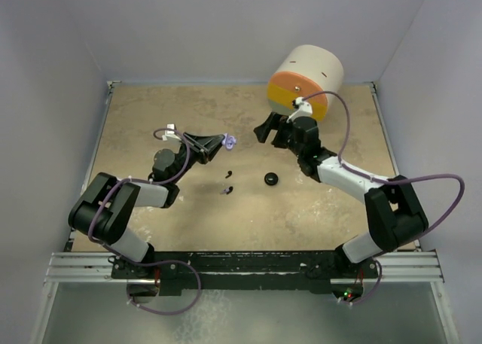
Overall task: Insert the wireless bluetooth earbuds into the charging case
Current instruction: Place the earbud in the charging case.
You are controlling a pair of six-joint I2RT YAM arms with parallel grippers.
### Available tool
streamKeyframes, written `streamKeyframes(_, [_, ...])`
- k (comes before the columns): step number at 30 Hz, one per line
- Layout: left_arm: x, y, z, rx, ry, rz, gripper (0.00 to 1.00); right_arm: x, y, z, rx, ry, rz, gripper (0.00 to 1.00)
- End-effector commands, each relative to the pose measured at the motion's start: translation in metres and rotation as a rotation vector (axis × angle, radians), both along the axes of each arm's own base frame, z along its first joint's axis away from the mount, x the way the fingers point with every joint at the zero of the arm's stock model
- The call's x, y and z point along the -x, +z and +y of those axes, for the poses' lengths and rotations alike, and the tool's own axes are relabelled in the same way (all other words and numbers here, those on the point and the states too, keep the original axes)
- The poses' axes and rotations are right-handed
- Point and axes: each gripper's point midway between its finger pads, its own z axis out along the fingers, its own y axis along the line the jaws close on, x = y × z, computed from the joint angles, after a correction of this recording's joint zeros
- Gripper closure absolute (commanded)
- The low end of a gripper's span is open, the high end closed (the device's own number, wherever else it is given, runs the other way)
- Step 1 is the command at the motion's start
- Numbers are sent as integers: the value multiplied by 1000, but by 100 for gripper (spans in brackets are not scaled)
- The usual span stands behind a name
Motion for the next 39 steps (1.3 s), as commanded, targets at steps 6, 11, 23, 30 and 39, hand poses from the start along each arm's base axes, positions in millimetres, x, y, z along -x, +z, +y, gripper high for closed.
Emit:
streamKeyframes(6, [-3,9,6,-19,38,-43,100,38,-19,14,276,-39,21,0])
streamKeyframes(11, [-6,7,4,-20,35,-41,100,47,-24,31,332,-36,39,0])
streamKeyframes(23, [-12,1,-1,-24,26,-32,100,58,-18,67,337,23,33,0])
streamKeyframes(30, [-8,-2,-4,-26,9,-30,100,52,-16,71,339,7,38,0])
streamKeyframes(39, [4,-11,-2,-15,2,-16,100,35,-11,80,344,-20,21,0])
